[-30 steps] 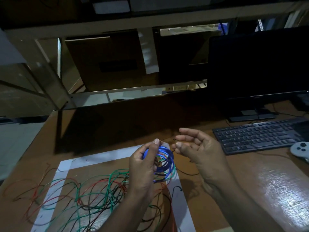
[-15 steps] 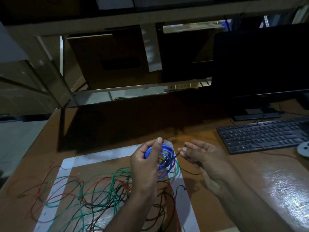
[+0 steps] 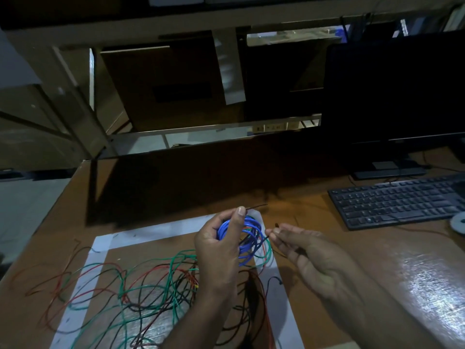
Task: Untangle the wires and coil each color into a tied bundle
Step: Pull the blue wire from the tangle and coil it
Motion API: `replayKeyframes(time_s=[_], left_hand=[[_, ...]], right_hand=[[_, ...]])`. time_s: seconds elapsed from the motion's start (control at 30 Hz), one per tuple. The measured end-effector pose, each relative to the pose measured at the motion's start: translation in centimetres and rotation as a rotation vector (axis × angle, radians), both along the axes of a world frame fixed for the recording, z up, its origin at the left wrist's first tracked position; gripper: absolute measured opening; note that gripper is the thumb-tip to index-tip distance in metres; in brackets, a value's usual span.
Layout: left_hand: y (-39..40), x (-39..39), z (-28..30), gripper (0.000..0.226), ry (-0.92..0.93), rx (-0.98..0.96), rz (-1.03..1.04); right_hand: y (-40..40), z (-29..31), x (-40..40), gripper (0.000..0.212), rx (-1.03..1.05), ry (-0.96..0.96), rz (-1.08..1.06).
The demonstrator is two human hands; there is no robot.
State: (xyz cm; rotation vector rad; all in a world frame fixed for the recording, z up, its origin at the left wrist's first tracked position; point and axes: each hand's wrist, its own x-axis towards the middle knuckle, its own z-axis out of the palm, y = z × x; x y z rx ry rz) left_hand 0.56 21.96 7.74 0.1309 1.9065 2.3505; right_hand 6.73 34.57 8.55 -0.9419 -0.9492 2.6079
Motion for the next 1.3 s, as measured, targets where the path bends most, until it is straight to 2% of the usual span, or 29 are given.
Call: replayKeyframes(time_s=[0.17, 0.37, 0.67, 0.8, 1.0, 1.3], left_hand=[[0.0, 0.0, 0.1, 0.017, -0.003, -0.007, 0.0], [0.0, 0.2, 0.4, 0.013, -0.016, -0.017, -0.013], [0.1, 0.6, 0.8, 0.025, -0.058, 0.02, -0.029], [0.2, 0.7, 0.8, 0.03, -0.076, 0.039, -0.046], [0.3, 0.9, 0.8, 0.02, -0.075, 0.047, -0.053], [0.3, 1.3, 1.2, 0.021, -0.092, 0.062, -0.067]], right_hand=[[-0.4, 0.2, 0.0, 0.027, -0.01, -0.002, 0.036], [-0.5, 1.6, 0.1, 0.022, 0.09, 0.092, 0.041], [-1.1, 2.3, 0.9, 0.012, 0.241, 0.198, -0.025], [-1.0, 2.2, 1.1, 0.014, 0.259, 0.225, -0.018], [-1.0, 1.9, 1.1, 0.019, 0.286, 0.264, -0.012], [-0.9, 1.8, 1.2, 0.021, 0.298, 0.277, -0.013]])
